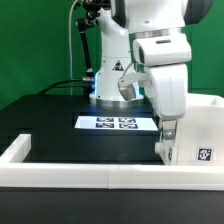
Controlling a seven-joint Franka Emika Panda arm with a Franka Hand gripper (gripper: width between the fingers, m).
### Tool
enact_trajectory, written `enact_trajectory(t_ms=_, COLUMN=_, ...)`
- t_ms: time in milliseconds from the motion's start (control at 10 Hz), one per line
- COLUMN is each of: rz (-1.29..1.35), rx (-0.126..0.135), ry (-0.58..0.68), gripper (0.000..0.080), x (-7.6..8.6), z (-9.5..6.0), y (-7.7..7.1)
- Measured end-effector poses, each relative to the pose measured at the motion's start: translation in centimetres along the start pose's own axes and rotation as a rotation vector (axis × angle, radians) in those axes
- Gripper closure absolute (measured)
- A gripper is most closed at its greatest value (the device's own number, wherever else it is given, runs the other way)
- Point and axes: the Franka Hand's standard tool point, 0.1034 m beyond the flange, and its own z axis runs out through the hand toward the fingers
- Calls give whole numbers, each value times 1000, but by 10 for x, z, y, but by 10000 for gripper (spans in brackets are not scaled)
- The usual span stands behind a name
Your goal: Assemble drawer
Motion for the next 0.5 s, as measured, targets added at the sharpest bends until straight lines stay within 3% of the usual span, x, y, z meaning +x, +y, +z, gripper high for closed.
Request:
enact_trajectory(t_ms=200, rz=-8, rx=0, ry=-4, gripper=151, x=-9, z=0, y=0)
enact_trajectory(t_ms=500, rz=8, rx=2, ry=-23, gripper=151, x=-49, z=-5, y=6)
